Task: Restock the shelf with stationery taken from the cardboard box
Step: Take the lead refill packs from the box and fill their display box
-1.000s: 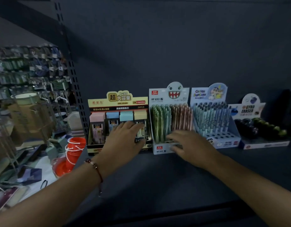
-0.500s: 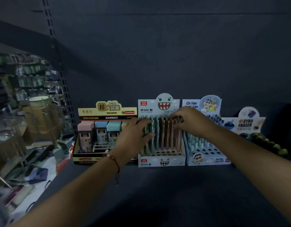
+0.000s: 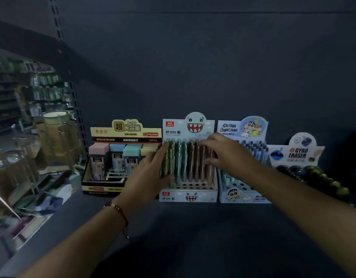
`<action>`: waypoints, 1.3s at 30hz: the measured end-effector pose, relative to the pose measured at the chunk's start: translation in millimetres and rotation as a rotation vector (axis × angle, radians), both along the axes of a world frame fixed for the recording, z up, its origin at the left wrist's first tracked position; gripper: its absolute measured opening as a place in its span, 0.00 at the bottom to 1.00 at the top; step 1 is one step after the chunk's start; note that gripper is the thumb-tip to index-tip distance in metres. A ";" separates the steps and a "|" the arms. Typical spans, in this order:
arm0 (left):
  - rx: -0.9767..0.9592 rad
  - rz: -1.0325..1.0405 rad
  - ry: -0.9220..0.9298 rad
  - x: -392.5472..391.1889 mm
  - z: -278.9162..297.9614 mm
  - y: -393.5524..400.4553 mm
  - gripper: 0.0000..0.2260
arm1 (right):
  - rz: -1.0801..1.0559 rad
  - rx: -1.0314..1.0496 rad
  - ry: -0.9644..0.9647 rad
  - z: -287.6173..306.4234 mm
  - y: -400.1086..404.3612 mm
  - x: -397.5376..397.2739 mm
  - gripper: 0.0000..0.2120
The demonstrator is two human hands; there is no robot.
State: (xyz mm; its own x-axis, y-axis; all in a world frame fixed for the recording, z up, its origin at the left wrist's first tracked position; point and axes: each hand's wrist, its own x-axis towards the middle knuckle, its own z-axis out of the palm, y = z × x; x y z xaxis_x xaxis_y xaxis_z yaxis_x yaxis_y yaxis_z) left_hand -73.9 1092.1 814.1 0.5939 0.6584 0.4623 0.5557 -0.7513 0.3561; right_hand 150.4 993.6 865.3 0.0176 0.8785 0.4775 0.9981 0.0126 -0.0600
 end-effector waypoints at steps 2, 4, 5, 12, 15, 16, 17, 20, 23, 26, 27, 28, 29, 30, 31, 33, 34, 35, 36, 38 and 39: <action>0.086 0.058 0.045 2.4 0.9 -3.5 0.44 | 0.019 0.029 -0.056 -0.8 -11.2 2.2 0.26; 0.207 0.119 0.089 5.4 1.3 -8.7 0.44 | 0.033 0.054 -0.031 -4.2 -29.4 4.5 0.25; 0.292 0.140 0.103 7.2 0.9 -12.3 0.43 | 0.028 0.062 0.010 -7.0 -40.2 7.0 0.24; 0.605 -0.100 0.220 39.7 -7.2 -48.4 0.25 | -0.223 0.027 0.249 -39.9 -101.5 53.8 0.23; 0.403 -0.154 0.359 57.8 -11.2 -61.5 0.21 | -0.359 -0.003 0.424 -55.2 -106.0 71.4 0.29; 0.365 -0.138 0.398 62.5 -13.2 -62.4 0.21 | -0.377 -0.021 0.486 -59.4 -106.1 75.1 0.31; 0.342 -0.129 0.431 66.5 -14.3 -63.0 0.22 | -0.379 -0.042 0.537 -62.5 -106.1 77.9 0.33; 0.279 -0.118 0.458 73.1 -19.3 -58.9 0.21 | -0.377 -0.087 0.578 -68.4 -103.9 85.0 0.35; 0.244 -0.108 0.420 73.9 -23.4 -52.8 0.21 | -0.360 -0.074 0.570 -72.7 -100.8 92.6 0.35; 0.224 -0.104 0.407 74.1 -26.3 -49.7 0.21 | -0.307 -0.037 0.613 -76.5 -99.0 98.7 0.32; 0.222 -0.103 0.398 74.3 -27.5 -48.9 0.21 | -0.295 -0.024 0.625 -77.4 -99.0 100.5 0.31; 0.219 -0.104 0.380 73.7 -29.0 -48.4 0.21 | -0.279 -0.008 0.635 -78.3 -99.3 102.3 0.31; 0.210 -0.107 0.350 73.2 -30.5 -47.9 0.20 | -0.263 0.002 0.650 -79.5 -99.7 104.5 0.31; 0.195 -0.107 0.324 72.6 -32.3 -47.3 0.20 | -0.245 0.012 0.664 -80.5 -99.9 106.2 0.32; 0.183 -0.106 0.303 72.3 -34.0 -47.0 0.19 | -0.231 0.021 0.676 -81.8 -100.1 107.8 0.32; 0.178 -0.094 0.277 71.9 -36.6 -46.5 0.18 | -0.210 0.048 0.705 -83.7 -99.6 108.6 0.33; 0.182 -0.091 0.268 71.8 -38.0 -46.1 0.18 | -0.207 0.067 0.723 -85.0 -98.9 108.3 0.33; 0.183 -0.090 0.255 71.9 -39.0 -45.9 0.18 | -0.207 0.085 0.730 -86.1 -98.0 107.2 0.33; 0.183 -0.086 0.250 71.8 -39.9 -45.7 0.18 | -0.209 0.101 0.725 -87.4 -96.6 106.0 0.32; 0.183 -0.074 0.252 71.7 -40.9 -46.0 0.18 | -0.220 0.119 0.689 -88.8 -94.2 103.4 0.32; 0.179 -0.072 0.244 71.9 -41.2 -46.4 0.18 | -0.222 0.124 0.675 -89.3 -93.8 103.1 0.32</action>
State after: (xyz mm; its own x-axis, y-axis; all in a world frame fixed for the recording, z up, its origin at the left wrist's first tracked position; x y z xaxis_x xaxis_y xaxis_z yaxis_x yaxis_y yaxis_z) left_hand -2.0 1045.7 772.9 0.7439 0.5313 0.4054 0.5513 -0.8307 0.0772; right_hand 253.5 899.7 776.0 0.5158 0.7600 0.3955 0.7235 -0.1390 -0.6762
